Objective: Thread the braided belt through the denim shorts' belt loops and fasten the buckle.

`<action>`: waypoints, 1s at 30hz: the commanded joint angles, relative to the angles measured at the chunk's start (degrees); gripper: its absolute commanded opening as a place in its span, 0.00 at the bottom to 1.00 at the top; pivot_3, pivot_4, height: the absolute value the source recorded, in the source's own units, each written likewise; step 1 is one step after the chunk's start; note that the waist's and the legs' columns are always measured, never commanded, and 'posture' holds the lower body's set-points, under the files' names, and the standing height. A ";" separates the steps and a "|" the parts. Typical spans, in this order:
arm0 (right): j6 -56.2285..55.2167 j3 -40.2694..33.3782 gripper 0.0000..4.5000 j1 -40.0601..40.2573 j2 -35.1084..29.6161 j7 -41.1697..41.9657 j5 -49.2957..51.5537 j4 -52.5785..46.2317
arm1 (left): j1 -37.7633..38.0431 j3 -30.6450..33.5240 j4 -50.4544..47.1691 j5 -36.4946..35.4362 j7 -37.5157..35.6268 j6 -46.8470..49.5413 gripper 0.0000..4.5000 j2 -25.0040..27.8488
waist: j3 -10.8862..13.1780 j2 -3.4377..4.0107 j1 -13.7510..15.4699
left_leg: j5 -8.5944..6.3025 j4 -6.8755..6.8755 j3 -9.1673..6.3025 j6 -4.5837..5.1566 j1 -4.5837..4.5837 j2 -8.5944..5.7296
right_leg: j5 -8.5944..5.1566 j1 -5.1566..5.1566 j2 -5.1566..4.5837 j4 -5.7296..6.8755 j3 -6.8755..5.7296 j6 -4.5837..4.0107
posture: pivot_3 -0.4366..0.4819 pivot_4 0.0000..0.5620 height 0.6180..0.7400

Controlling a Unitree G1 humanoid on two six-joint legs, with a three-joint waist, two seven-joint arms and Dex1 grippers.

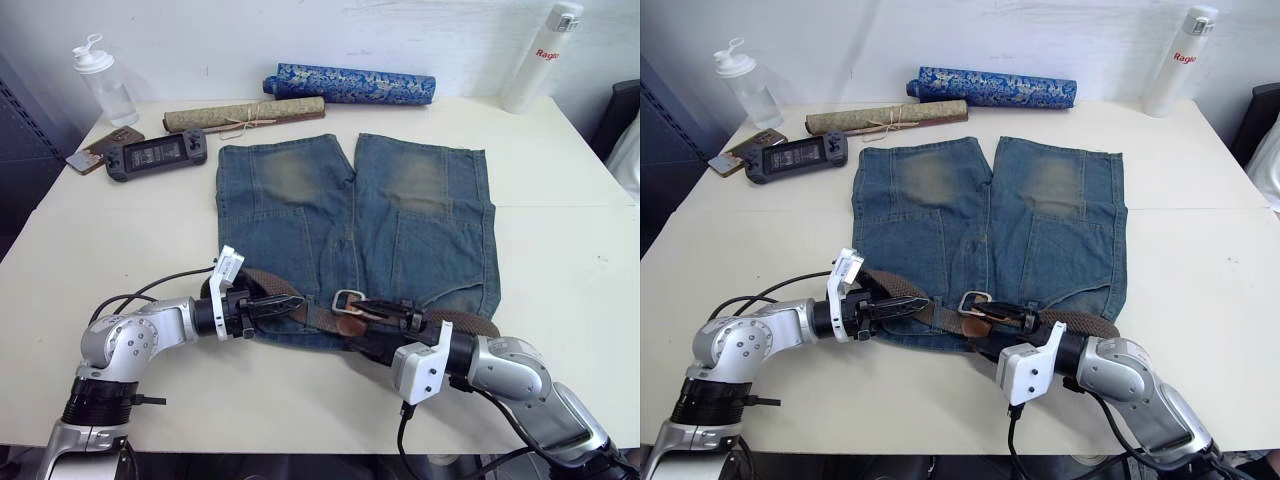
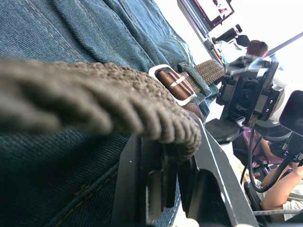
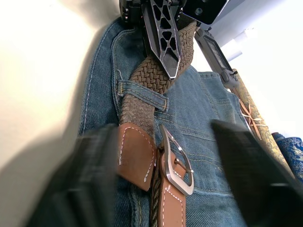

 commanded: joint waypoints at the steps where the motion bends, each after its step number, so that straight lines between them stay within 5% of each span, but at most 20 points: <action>1: -1.08 -1.18 0.23 -0.18 -0.07 -0.50 0.17 -0.99 | -0.72 0.50 -1.19 0.28 -1.05 0.05 0.00 -0.37 | 0.00 0.00 -0.01 | 0.00 0.00 0.00 0.00 0.00 0.00 | 0.00 0.00 0.00 0.00 0.00 0.00 | 0.48 0.27 0.16; 3: -1.05 -1.14 0.03 -0.03 -0.05 -0.46 0.14 -1.20 | -0.72 0.48 -1.12 0.40 -1.10 -0.01 0.00 -0.39 | 0.00 0.00 -0.01 | 0.00 0.00 0.00 0.00 0.00 0.00 | 0.00 0.00 0.00 0.00 0.00 0.00 | 0.48 0.27 0.16; 4: -1.11 -1.11 0.01 -0.01 -0.04 -0.46 0.08 -1.21 | -0.74 0.46 -1.06 0.45 -1.12 -0.02 0.00 -0.42 | 0.00 0.00 0.00 | 0.00 0.00 0.00 0.00 0.00 0.00 | 0.00 0.00 0.00 0.01 0.00 0.00 | 0.48 0.27 0.16; 15: -0.09 -3.28 0.01 0.97 -1.25 0.59 3.47 -1.49 | -0.83 0.67 -0.51 1.35 -1.37 -0.23 0.00 -0.95 | 0.00 0.00 0.02 | 0.00 0.03 0.00 0.00 0.00 -0.01 | 0.00 0.00 0.00 0.04 0.00 0.00 | 0.48 0.27 0.16; 18: -0.06 -4.00 0.19 2.88 -2.76 1.87 5.22 -2.42 | -0.88 0.52 -0.38 1.73 -1.38 -0.38 0.00 -1.44 | 0.00 0.00 0.05 | 0.00 0.05 0.01 0.00 -0.01 -0.02 | 0.00 0.00 -0.01 0.04 0.00 0.00 | 0.48 0.27 0.16; 26: -2.11 -4.59 0.98 3.73 -3.30 1.30 4.03 -1.46 | -0.57 0.70 -0.55 2.29 -1.84 -0.01 0.00 -1.77 | 0.00 0.00 0.02 | 0.00 0.06 0.02 0.00 0.00 -0.02 | 0.00 0.01 -0.01 0.06 0.00 0.00 | 0.48 0.27 0.16; 30: -3.80 -3.47 0.99 2.32 -2.11 -0.64 0.20 0.34 | -0.39 0.93 -0.85 2.24 -1.69 0.13 0.00 -1.84 | 0.00 0.00 0.01 | 0.00 0.06 0.02 0.00 -0.01 -0.02 | 0.00 0.01 -0.01 0.06 0.00 0.01 | 0.48 0.27 0.16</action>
